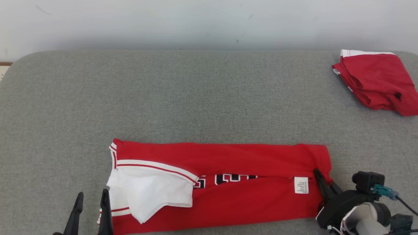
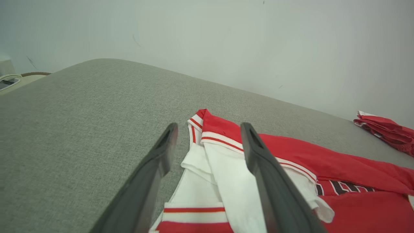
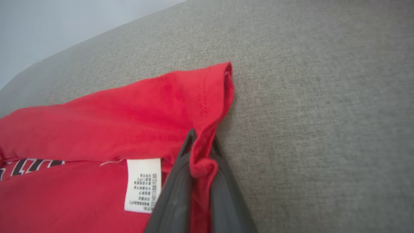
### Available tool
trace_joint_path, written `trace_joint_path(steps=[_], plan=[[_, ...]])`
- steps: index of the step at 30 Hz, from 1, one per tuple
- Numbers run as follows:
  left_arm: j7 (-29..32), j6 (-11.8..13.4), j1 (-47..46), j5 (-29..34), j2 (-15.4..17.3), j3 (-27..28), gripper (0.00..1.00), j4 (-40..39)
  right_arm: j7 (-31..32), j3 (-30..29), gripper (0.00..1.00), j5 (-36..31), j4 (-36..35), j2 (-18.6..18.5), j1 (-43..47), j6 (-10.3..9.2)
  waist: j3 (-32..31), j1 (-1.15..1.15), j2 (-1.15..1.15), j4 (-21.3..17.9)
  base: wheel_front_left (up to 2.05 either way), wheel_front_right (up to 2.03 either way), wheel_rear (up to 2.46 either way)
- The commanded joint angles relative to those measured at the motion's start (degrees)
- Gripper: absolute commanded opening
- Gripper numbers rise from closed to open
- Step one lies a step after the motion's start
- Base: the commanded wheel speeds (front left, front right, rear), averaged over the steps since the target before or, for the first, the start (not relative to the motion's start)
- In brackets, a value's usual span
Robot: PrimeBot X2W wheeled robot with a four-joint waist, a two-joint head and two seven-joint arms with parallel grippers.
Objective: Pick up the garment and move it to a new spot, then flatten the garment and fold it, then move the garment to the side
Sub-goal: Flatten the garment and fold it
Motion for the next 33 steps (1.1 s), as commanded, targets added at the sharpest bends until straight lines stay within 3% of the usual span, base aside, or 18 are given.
trace_joint_path(steps=[1,16,33], plan=[[-0.2,0.3,-0.2,0.6,0.0,0.5,1.0,-0.2,-0.8,-0.9,0.0,0.3,0.4,-1.3,-1.0,-0.09,-0.1,-0.01,0.0,-0.3,0.0,0.0,0.0],[-0.2,2.2,-0.6,3.7,0.0,3.2,1.0,0.0,-1.4,-7.3,0.0,-1.4,-1.2,-6.5,-2.8,-0.09,-0.9,-0.01,0.0,-2.6,0.0,0.0,0.0],[-0.2,1.6,-0.2,9.6,0.3,6.3,1.0,0.9,8.5,-3.1,0.0,6.6,-25.4,-2.8,2.6,-0.08,-3.4,-0.01,0.0,-1.3,0.0,0.0,0.0]])
